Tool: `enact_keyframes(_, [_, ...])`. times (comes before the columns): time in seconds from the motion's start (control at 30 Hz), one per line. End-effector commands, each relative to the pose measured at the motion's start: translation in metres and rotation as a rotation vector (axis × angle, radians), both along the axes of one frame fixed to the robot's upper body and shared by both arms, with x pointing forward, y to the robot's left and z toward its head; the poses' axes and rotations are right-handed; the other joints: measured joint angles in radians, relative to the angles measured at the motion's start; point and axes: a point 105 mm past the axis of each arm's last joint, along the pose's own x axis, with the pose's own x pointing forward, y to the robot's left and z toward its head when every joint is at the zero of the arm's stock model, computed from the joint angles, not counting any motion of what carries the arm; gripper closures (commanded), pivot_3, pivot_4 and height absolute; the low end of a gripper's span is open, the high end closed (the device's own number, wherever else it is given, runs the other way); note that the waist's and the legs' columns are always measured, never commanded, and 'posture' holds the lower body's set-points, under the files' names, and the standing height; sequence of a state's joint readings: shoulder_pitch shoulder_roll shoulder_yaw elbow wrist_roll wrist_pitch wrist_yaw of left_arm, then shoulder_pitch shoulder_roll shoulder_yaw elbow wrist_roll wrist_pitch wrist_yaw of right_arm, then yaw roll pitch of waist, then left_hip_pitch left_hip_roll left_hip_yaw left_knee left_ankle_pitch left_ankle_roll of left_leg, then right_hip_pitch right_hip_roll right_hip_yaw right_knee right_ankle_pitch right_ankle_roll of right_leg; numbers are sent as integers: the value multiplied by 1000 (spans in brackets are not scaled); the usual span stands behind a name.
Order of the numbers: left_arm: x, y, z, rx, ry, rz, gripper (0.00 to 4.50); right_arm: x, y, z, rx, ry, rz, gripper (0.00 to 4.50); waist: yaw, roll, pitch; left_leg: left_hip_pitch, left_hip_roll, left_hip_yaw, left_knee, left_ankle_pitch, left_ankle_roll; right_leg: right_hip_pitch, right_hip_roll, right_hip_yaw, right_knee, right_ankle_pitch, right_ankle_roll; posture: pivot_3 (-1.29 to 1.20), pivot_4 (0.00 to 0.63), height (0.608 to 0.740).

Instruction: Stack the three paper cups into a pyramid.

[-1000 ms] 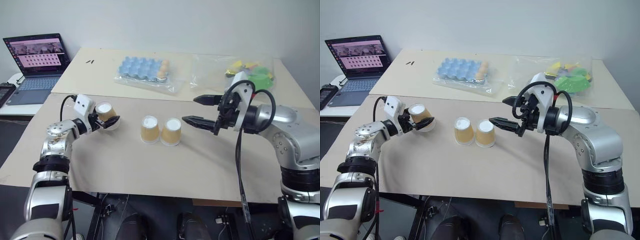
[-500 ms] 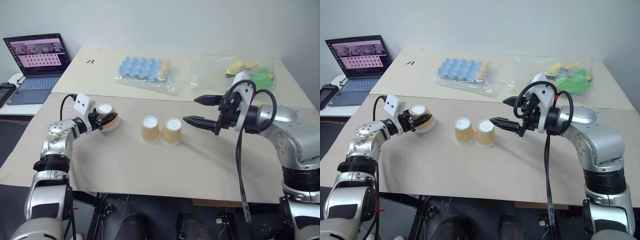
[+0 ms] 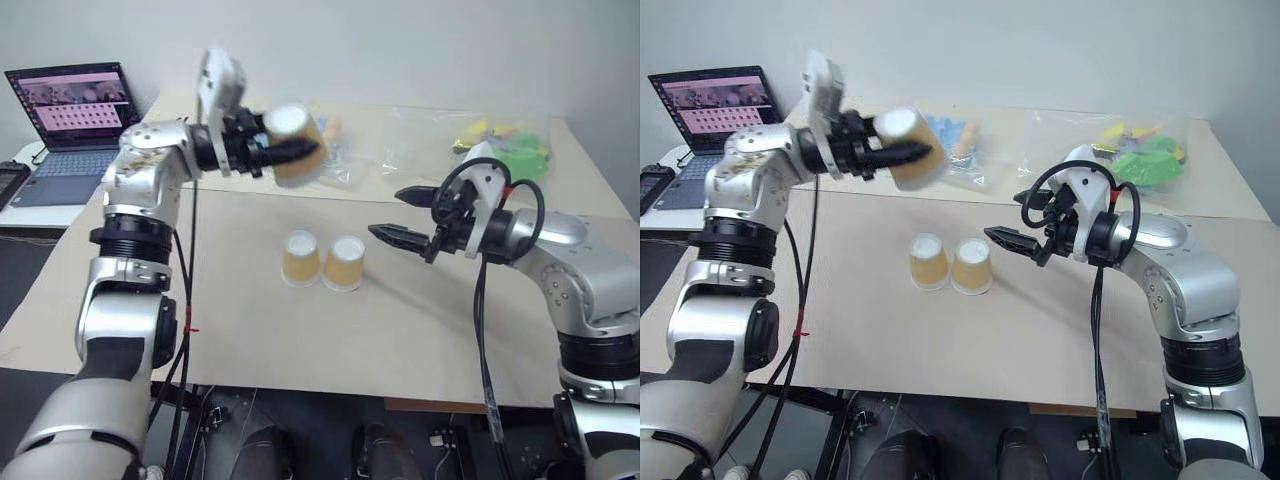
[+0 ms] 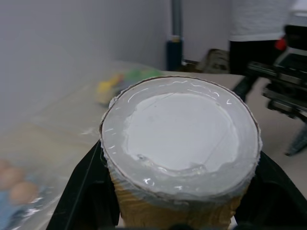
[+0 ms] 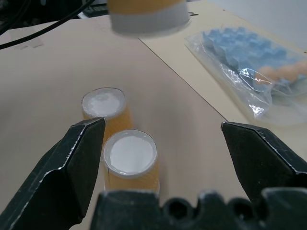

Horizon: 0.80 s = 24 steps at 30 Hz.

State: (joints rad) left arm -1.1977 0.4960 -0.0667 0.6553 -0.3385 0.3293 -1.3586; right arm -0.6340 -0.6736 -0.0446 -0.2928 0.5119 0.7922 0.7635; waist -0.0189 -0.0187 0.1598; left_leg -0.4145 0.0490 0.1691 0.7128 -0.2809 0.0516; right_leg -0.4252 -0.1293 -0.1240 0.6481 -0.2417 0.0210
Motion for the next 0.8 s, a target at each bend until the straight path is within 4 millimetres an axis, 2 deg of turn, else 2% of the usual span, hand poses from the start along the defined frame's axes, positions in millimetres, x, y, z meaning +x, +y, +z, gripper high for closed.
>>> enact_keyframes(0.03, [-2, -9, 0, 66, -12, -68, 2022, -4, -2, 9, 9, -62, -15, 0, 1, 0, 0, 0, 0, 0, 0, 0, 0, 0, 0, 0, 0, 0, 0, 0, 150, 733])
enact_keyframes(0.13, [1, -19, -8, 83, 12, -97, 2022, -6, -6, 4, 1, -57, -37, 0, 4, 0, 0, 0, 0, -1, 0, 0, 0, 0, 0, 0, 0, 0, 0, 0, 150, 733])
enact_keyframes(0.47, [-6, -38, -10, 106, 22, -212, 2022, -7, -8, -3, -6, -50, -67, 0, 7, 0, 0, -1, 0, -3, 0, 0, 0, 0, 0, 0, -1, 0, 0, 0, 150, 733])
enact_keyframes(0.8, [-8, -40, -33, 153, 58, -234, 2022, -7, -11, -5, -15, -48, -76, 0, 7, 0, 0, -1, 0, -5, 0, 0, 0, -1, 0, 0, 0, 0, 0, 0, 150, 733])
